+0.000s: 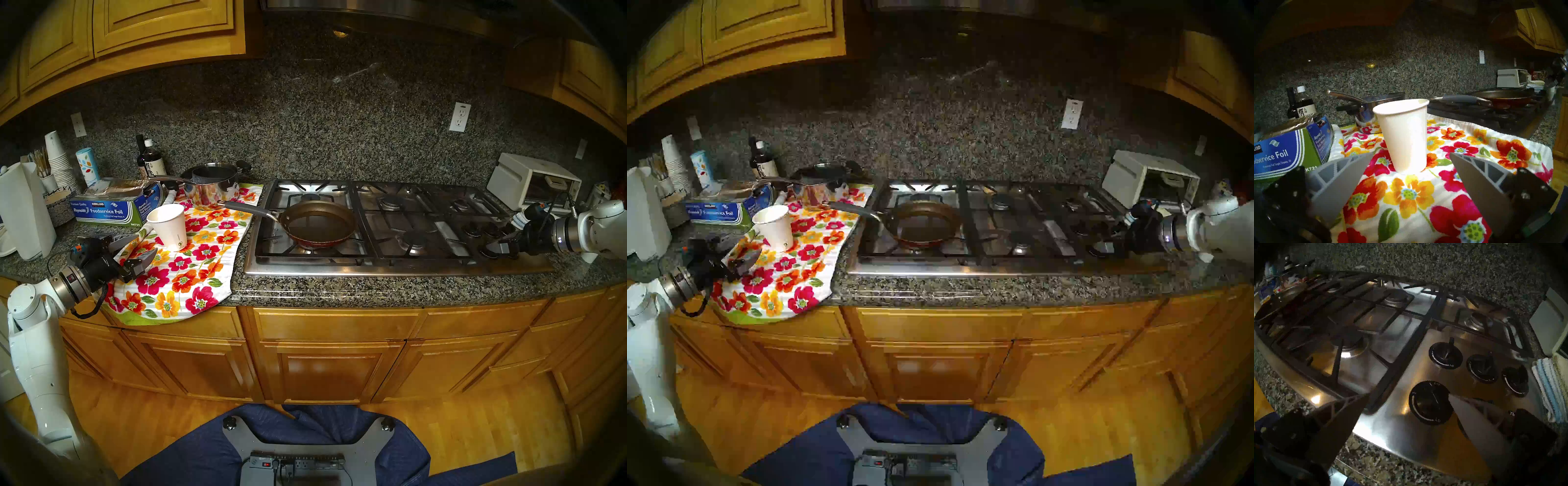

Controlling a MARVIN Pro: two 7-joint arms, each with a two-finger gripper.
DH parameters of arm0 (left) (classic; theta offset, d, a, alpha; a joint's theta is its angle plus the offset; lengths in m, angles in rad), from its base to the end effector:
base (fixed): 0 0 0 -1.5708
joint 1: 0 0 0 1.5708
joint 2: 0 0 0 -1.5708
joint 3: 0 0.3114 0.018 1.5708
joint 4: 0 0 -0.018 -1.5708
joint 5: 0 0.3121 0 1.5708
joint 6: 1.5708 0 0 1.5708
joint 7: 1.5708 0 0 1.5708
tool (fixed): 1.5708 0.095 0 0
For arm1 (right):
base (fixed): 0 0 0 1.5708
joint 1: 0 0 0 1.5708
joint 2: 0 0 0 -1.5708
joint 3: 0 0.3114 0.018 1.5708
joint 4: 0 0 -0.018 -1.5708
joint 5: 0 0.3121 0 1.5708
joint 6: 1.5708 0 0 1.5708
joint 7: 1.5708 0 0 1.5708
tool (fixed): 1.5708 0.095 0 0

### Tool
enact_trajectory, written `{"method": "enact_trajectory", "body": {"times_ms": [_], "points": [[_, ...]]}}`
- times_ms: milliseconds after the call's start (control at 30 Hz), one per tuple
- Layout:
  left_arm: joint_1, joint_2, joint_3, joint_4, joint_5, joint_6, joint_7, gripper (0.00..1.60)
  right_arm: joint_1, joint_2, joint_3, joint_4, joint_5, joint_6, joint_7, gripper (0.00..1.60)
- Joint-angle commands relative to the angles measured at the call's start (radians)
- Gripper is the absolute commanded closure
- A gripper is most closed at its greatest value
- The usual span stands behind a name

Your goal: Pick up the water cup, pour water into the pot, turn on the stove

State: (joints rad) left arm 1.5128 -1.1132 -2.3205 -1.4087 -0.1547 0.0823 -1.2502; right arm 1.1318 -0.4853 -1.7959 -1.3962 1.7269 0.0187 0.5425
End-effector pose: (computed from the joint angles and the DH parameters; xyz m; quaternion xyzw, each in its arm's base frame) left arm 0.3347 0.3227 -0.2379 0.7042 -0.2245 0.6653 0.1054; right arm 0.4008 -0.3492 -0.0918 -0.8891 -0.1974 -0.4101 0.0479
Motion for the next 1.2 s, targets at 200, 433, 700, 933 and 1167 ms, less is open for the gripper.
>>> {"method": "enact_trajectory", "body": {"times_ms": [200,433,700,933,1167], "points": [[-0.028,0.010,-0.010,-0.024,-0.016,-0.003,0.000,0.00,-0.141,-0.012,0.141,0.092,0.016,-0.021,0.008,0.00],[-0.028,0.010,-0.011,-0.024,-0.016,-0.003,-0.001,0.00,-0.244,-0.024,0.204,0.141,0.034,-0.031,0.018,0.00],[-0.028,0.009,-0.011,-0.024,-0.016,-0.003,-0.001,0.00,-0.326,-0.036,0.249,0.204,0.056,-0.037,0.045,0.00],[-0.029,0.009,-0.011,-0.024,-0.016,-0.003,-0.001,0.00,-0.375,-0.046,0.270,0.246,0.066,-0.043,0.073,1.47],[-0.029,0.009,-0.011,-0.024,-0.015,-0.003,-0.002,0.00,-0.422,-0.056,0.287,0.279,0.077,-0.051,0.097,1.60]]}}
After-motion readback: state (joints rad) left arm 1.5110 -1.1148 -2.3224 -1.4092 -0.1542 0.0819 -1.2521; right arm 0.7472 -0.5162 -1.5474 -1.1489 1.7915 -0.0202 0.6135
